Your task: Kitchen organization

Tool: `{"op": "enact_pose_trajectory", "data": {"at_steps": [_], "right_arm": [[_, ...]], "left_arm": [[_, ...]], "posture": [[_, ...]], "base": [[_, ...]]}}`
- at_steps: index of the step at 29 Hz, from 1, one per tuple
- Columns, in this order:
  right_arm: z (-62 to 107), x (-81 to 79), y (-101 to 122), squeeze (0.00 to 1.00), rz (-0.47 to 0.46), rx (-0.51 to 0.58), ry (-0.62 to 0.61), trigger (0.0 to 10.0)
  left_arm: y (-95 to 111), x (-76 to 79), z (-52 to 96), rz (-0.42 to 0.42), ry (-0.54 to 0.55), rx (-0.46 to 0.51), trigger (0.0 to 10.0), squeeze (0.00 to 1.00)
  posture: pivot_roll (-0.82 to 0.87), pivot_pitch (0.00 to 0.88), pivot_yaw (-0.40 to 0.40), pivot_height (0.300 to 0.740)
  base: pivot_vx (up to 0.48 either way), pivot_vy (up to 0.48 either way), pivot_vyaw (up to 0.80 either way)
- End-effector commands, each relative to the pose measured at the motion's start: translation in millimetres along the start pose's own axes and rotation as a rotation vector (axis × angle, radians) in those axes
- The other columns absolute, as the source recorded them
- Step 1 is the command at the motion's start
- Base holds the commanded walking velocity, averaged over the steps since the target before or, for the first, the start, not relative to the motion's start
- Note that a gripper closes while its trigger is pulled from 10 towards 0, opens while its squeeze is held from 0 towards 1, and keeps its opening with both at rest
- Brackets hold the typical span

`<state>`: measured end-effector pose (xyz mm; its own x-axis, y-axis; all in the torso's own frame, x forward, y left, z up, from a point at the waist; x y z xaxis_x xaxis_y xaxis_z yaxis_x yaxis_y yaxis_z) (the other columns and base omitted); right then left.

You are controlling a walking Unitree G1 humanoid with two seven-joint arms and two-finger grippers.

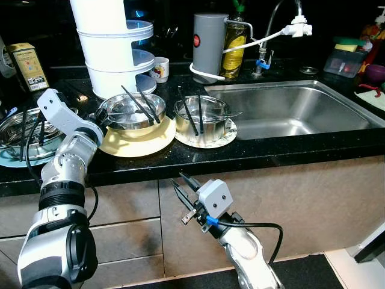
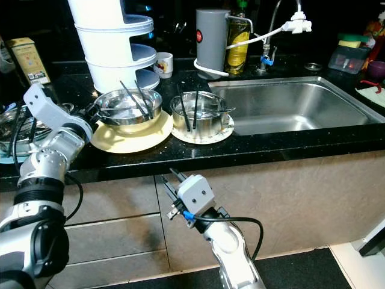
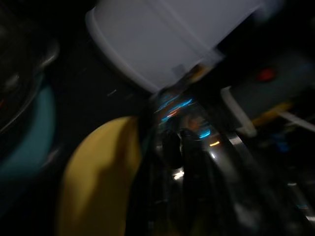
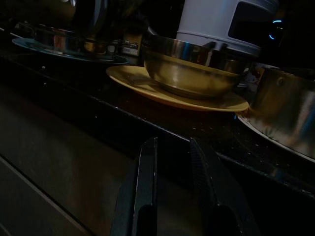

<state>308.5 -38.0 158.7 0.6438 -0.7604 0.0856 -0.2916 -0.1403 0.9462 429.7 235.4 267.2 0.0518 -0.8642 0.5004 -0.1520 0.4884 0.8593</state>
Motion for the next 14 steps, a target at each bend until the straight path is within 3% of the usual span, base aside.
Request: {"op": "enact_pose_trajectory", "data": {"at_steps": [1,14], "right_arm": [[1.4,-1.3,0.1,0.00,-0.009,-0.003,0.004,10.0],[2.2,-2.1,-1.4,0.00,-0.012,-0.014,0.011,10.0]], "left_arm": [[2.8,-6.0,-1.2,-0.030,0.028,-0.003,0.0,0.00],[11.6,-8.2,-1.9,-0.067,0.034,0.018,0.0,0.00]], "posture": [[-0.03,0.103,0.013,0.740],[-0.03,0.100,0.010,0.740]], "base": [[0.000,0.000,0.00],[0.000,0.000,0.00]]}}
Point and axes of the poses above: a point about 5 cm out from each wrist's last joint towards the gripper, its own z axis pointing back from the gripper into the wrist, its own y axis along the axis of the wrist's last joint, x = y × z, the point moved 3 cm from there along -z, pointing out of the wrist towards the gripper, and after that the axes turned 12 degrees about -z, right-handed, at the moved point
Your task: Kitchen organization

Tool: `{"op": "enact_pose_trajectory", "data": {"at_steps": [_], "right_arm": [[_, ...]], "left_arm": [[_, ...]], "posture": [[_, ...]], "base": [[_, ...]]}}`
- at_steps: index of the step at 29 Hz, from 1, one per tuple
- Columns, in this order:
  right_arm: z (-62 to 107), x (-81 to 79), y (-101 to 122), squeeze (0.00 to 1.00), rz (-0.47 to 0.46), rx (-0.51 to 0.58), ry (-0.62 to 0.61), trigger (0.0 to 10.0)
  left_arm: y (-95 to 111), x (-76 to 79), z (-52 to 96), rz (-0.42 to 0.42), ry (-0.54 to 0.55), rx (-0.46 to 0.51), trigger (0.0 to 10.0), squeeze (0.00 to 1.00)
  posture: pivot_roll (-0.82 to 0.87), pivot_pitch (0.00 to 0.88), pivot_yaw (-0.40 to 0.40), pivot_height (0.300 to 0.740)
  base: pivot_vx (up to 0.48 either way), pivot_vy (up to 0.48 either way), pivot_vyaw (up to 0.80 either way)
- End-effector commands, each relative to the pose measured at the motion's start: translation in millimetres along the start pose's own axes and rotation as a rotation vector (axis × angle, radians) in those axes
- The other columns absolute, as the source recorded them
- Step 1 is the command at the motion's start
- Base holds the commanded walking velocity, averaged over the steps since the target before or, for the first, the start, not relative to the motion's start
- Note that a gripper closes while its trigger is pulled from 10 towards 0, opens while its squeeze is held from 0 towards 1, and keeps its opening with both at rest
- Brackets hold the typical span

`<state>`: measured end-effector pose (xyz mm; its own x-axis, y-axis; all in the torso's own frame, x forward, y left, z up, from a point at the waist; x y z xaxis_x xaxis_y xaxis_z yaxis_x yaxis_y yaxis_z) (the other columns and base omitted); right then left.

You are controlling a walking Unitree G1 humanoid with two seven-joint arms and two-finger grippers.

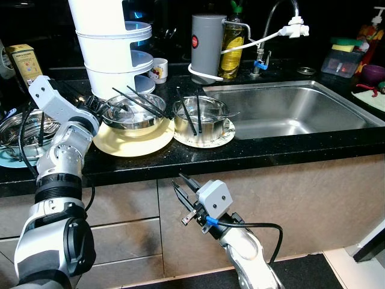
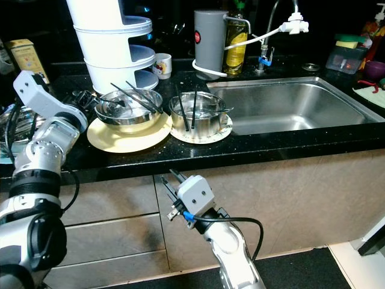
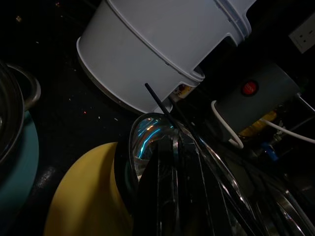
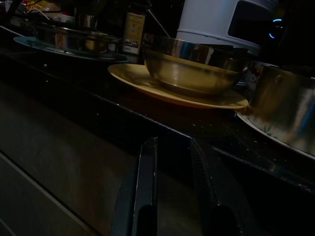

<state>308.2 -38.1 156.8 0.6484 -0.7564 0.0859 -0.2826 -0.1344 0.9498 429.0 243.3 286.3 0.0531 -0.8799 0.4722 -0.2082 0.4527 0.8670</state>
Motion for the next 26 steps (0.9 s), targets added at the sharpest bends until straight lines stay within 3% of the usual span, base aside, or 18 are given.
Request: {"op": "enact_pose_trajectory", "data": {"at_steps": [1,7,9,11,14,18,21,26], "right_arm": [[1.2,-1.8,0.5,0.00,-0.010,-0.003,0.007,10.0],[1.4,-1.7,0.9,0.00,-0.009,-0.001,0.008,10.0],[1.6,-2.3,1.1,0.00,-0.010,0.000,0.009,10.0],[1.6,-2.5,1.0,0.00,-0.010,0.000,0.010,10.0],[2.0,-3.3,0.4,0.00,-0.012,-0.002,0.012,10.0],[2.2,-3.6,0.1,0.00,-0.013,-0.002,0.015,10.0],[1.9,-3.9,0.2,0.00,-0.015,-0.002,0.018,10.0],[1.9,-4.0,0.4,0.00,-0.016,-0.002,0.021,10.0]], "left_arm": [[-5.0,-9.5,0.5,-0.056,0.028,-0.040,0.0,0.00],[20.7,4.6,-0.1,-0.094,-0.060,0.021,0.0,0.00],[44.9,15.3,2.9,-0.082,-0.159,0.089,0.0,0.00],[53.0,17.3,4.6,-0.076,-0.190,0.107,0.0,0.00],[75.4,16.1,11.6,-0.130,-0.266,0.150,0.0,0.00],[87.2,12.6,14.8,-0.122,-0.283,0.182,0.0,0.00],[104.3,12.5,22.6,-0.102,-0.363,0.220,0.0,0.00],[108.8,15.0,31.6,-0.174,-0.461,0.200,0.0,0.00]], "posture": [[-0.03,0.100,0.010,0.740],[-0.03,0.092,0.012,0.740],[-0.03,0.090,0.015,0.740],[-0.03,0.090,0.015,0.740],[-0.02,0.090,0.013,0.740],[-0.02,0.090,0.010,0.740],[-0.02,0.092,0.009,0.740],[-0.02,0.094,0.009,0.740]], "base": [[0.000,0.000,0.00],[0.000,0.000,0.00],[0.000,0.000,0.00],[0.000,0.000,0.00],[0.000,0.000,0.00],[0.000,0.000,0.00],[0.000,0.000,0.00],[0.000,0.000,0.00]]}}
Point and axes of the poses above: a point about 5 cm out from each wrist's last joint towards the gripper, its own z axis pointing back from the gripper into the wrist, its own y axis along the axis of the wrist's last joint, x = y × z, the point moved 3 cm from there along -z, pointing out of the wrist towards the gripper, and after that the axes turned 12 degrees about -z, right-handed, at the moved point
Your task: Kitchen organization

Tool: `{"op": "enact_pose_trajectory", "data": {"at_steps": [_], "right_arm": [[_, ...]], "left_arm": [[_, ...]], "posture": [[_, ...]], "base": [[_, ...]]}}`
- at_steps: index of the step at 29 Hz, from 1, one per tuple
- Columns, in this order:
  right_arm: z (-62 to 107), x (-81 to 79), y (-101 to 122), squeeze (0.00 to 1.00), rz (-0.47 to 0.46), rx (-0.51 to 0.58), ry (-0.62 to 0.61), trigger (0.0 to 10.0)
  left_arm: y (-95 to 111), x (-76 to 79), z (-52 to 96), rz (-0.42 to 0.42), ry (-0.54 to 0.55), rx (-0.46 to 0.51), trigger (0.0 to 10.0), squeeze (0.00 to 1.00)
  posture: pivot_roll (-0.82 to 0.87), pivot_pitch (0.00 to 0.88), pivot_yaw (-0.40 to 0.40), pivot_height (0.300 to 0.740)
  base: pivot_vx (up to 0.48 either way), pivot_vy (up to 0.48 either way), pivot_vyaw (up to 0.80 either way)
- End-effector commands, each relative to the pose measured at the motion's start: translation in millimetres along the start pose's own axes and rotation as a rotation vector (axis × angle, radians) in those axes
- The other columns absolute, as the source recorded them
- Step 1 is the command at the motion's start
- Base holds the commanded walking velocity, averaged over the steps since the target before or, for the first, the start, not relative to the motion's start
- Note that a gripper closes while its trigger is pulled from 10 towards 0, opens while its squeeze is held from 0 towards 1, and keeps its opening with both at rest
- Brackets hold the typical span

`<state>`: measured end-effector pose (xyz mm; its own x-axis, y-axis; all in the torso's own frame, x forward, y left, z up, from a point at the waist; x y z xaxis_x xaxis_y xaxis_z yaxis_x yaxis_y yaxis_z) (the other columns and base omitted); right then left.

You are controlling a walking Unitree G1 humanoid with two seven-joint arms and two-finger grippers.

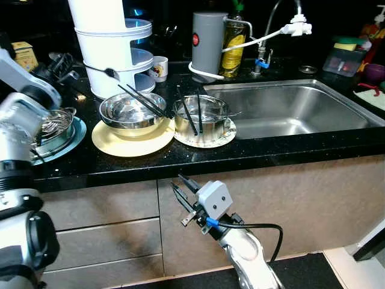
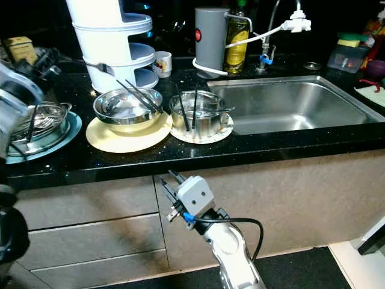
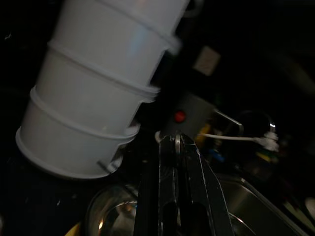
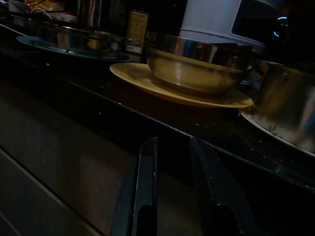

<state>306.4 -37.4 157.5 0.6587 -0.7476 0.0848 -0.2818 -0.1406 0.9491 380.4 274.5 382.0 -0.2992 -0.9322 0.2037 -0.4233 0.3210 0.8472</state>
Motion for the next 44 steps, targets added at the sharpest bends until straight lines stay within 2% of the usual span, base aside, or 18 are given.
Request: {"op": "enact_pose_trajectory", "data": {"at_steps": [1,5,7,14,15,16,17,18,21,22,25,26,29,31,33,35,40,44], "right_arm": [[1.4,-2.4,-0.8,0.00,-0.010,-0.006,0.008,10.0],[1.6,-2.2,-0.7,0.00,-0.011,-0.006,0.008,10.0],[2.1,-2.4,-0.9,0.00,-0.012,-0.008,0.010,10.0],[2.5,-2.8,-1.0,0.00,-0.013,-0.010,0.013,10.0],[2.3,-3.2,-1.1,0.00,-0.015,-0.011,0.015,10.0],[2.3,-3.2,-1.1,0.00,-0.015,-0.011,0.015,10.0],[2.2,-3.7,-1.4,0.00,-0.015,-0.012,0.017,10.0],[2.2,-3.7,-1.4,0.00,-0.015,-0.012,0.017,10.0],[2.2,-4.2,-1.9,0.00,-0.017,-0.014,0.020,10.0],[2.2,-4.2,-1.9,0.00,-0.017,-0.014,0.020,10.0],[2.5,-4.0,-2.2,0.00,-0.019,-0.015,0.018,10.0],[2.5,-4.0,-2.2,0.00,-0.019,-0.015,0.018,10.0],[3.6,-3.8,-3.1,0.00,-0.020,-0.019,0.016,10.0],[4.0,-3.8,-3.3,0.00,-0.020,-0.020,0.015,10.0],[4.9,-4.3,-4.2,0.00,-0.022,-0.023,0.015,10.0],[5.6,-4.6,-5.5,0.00,-0.024,-0.028,0.015,10.0],[7.4,-4.4,-9.0,0.00,-0.026,-0.041,0.013,10.0],[15.4,-2.3,-29.6,0.00,-0.005,-0.150,0.002,10.0]], "left_arm": [[3.9,1.4,4.5,-0.034,-0.052,-0.014,0.0,0.00],[7.5,2.9,6.2,-0.035,-0.084,-0.006,0.0,0.00],[15.8,10.0,9.4,0.000,-0.164,0.022,0.0,0.00],[22.3,17.1,12.1,0.043,-0.235,0.050,0.0,0.00],[27.3,22.9,14.9,0.102,-0.287,0.085,0.0,0.00],[27.3,22.9,14.9,0.102,-0.287,0.085,0.0,0.00],[32.1,30.7,19.6,0.173,-0.354,0.123,0.0,0.00],[32.1,30.7,19.6,0.173,-0.354,0.123,0.0,0.00],[34.5,50.1,31.2,0.294,-0.503,0.168,0.0,0.00],[34.5,50.1,31.2,0.294,-0.503,0.168,0.0,0.00],[21.1,66.5,39.7,0.367,-0.601,0.134,0.0,0.00],[21.1,66.5,39.7,0.367,-0.601,0.134,0.0,0.00],[12.3,83.3,53.9,0.438,-0.717,0.117,0.0,0.00],[11.2,87.1,57.5,0.450,-0.744,0.113,0.0,0.00],[3.0,99.2,69.6,0.458,-0.824,0.064,0.0,0.00],[-10.6,109.4,82.5,0.422,-0.888,-0.028,0.0,0.00],[-24.6,113.5,95.2,0.381,-0.914,-0.133,0.0,0.00],[-43.2,115.4,110.3,0.309,-0.915,-0.259,0.0,0.00]], "posture": [[-0.02,0.094,0.009,0.740],[-0.02,0.097,0.008,0.740],[-0.02,0.099,0.006,0.740],[-0.02,0.099,0.005,0.740],[-0.02,0.100,0.005,0.740],[-0.02,0.100,0.005,0.740],[-0.02,0.100,0.004,0.740],[-0.02,0.100,0.004,0.740],[-0.02,0.100,0.004,0.740],[-0.02,0.100,0.004,0.740],[-0.02,0.100,0.004,0.740],[-0.02,0.100,0.004,0.740],[-0.02,0.106,0.008,0.740],[-0.02,0.106,0.008,0.740],[-0.02,0.106,0.008,0.740],[-0.02,0.106,0.008,0.740],[-0.02,0.106,0.008,0.740],[-0.02,0.110,0.007,0.740]], "base": [[0.000,0.000,0.00],[0.000,0.000,0.00],[0.000,0.000,0.00],[0.000,0.000,0.00],[0.000,0.000,0.00],[0.000,0.000,0.00],[0.000,0.000,0.00],[0.000,0.000,0.00],[0.000,0.000,0.00],[0.000,0.000,0.00],[0.000,0.000,0.00],[0.000,0.000,0.00],[0.000,0.000,0.00],[0.000,0.000,0.00],[0.000,0.000,0.00],[0.000,0.000,0.00],[0.000,0.000,0.00],[0.000,0.000,0.00]]}}
Point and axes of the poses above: a point about 5 cm out from each wrist's last joint towards the gripper, its own z axis pointing back from the gripper into the wrist, its own y axis along the axis of the wrist's last joint, x = y × z, the point moved 3 cm from there along -z, pointing out of the wrist towards the gripper, and after that the axes turned 12 degrees about -z, right-handed, at the moved point
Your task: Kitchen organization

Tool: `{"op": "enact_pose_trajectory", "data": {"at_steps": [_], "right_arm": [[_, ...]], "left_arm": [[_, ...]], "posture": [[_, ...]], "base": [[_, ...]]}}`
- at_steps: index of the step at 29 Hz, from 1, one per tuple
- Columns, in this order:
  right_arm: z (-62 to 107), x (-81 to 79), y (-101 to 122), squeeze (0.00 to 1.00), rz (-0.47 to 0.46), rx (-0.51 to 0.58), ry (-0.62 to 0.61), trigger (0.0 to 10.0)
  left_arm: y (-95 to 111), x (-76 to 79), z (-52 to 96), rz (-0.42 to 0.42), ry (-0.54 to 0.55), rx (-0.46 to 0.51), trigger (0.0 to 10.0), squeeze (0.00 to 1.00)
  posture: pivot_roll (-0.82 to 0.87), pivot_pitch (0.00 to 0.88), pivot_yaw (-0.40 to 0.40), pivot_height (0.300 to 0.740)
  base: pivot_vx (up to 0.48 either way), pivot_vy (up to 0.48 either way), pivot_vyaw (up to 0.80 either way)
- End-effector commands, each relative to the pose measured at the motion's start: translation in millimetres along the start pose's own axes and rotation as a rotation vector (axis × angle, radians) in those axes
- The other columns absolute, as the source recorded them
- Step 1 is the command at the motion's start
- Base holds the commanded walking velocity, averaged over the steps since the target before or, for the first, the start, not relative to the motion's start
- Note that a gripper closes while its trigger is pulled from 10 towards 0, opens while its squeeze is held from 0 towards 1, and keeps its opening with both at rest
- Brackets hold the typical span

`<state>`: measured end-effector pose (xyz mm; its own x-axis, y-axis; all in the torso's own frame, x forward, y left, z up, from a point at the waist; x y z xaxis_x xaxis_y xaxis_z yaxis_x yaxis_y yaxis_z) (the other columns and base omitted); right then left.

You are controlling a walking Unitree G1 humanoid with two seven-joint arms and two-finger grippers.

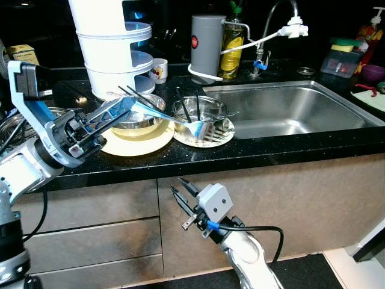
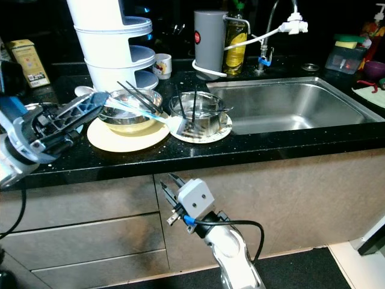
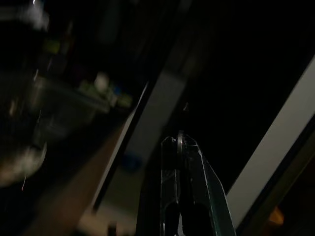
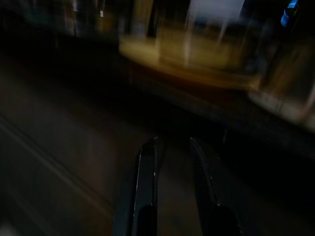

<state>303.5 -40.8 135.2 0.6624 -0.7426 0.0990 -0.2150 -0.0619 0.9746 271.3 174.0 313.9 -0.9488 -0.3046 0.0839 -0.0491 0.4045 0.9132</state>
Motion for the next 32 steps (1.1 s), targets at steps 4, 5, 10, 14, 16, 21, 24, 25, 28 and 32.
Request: {"op": "enact_pose_trajectory", "data": {"at_steps": [4,5,10,14,16,21,24,25,28,32], "right_arm": [[20.8,3.2,-47.3,0.00,-0.007,-0.217,-0.047,10.0],[26.3,3.1,-55.8,0.00,-0.017,-0.254,-0.054,10.0],[56.9,-0.3,-100.4,0.00,-0.031,-0.468,-0.063,10.0],[85.2,-2.9,-131.0,0.00,-0.065,-0.621,-0.091,10.0],[91.8,-3.2,-137.1,0.00,-0.076,-0.652,-0.103,10.0],[128.6,1.3,-162.2,0.00,-0.093,-0.815,-0.185,10.0],[124.8,3.8,-158.2,0.00,-0.107,-0.776,-0.205,10.0],[123.0,4.8,-156.5,0.00,-0.110,-0.760,-0.211,10.0],[111.2,8.1,-147.6,0.00,-0.118,-0.677,-0.228,10.0],[91.4,12.8,-130.9,0.00,-0.134,-0.545,-0.242,10.0]], "left_arm": [[-17.1,6.5,5.6,-0.012,0.028,-0.103,0.0,0.00],[-19.5,7.8,6.9,-0.009,0.030,-0.118,0.0,0.00],[-31.5,7.3,12.1,-0.023,0.059,-0.206,0.0,0.00],[-45.0,5.1,15.5,-0.044,0.083,-0.295,0.0,0.00],[-50.2,5.6,16.7,-0.049,0.085,-0.329,0.0,0.00],[-109.8,-9.1,45.7,-0.171,0.176,-0.744,0.0,0.00],[-127.2,-10.3,52.9,-0.211,0.171,-0.841,0.0,0.00],[-132.6,-9.8,54.5,-0.218,0.165,-0.864,0.0,0.00],[-149.9,-8.0,56.7,-0.198,0.171,-0.897,0.0,0.00],[-188.2,0.3,64.5,-0.197,0.154,-0.943,0.0,0.00]], "posture": [[-0.02,0.112,0.008,0.740],[-0.02,0.111,0.007,0.740],[-0.02,0.112,0.003,0.740],[-0.02,0.112,0.002,0.740],[-0.02,0.112,0.002,0.740],[-0.02,0.111,0.001,0.740],[-0.02,0.111,0.001,0.740],[-0.02,0.111,0.001,0.740],[-0.04,0.107,0.010,0.740],[-0.04,0.102,0.009,0.740]], "base": [[0.000,0.000,0.00],[0.000,0.000,0.00],[0.000,0.000,0.00],[0.000,0.000,0.00],[0.000,0.000,0.00],[0.000,0.000,0.00],[0.000,0.000,0.00],[0.000,0.000,0.00],[0.000,0.000,0.00],[0.000,0.000,0.00]]}}
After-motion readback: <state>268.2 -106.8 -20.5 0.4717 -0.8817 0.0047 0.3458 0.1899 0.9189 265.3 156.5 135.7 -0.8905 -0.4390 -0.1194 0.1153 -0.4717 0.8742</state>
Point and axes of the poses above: a point about 5 cm out from each wrist's last joint towards the gripper, its own z axis pointing back from the gripper into the wrist, its own y axis along the axis of the wrist's last joint, x = y × z, the point moved 3 cm from there along -z, pointing out of the wrist towards the gripper, and after that the axes turned 12 degrees about -z, right-handed, at the moved point
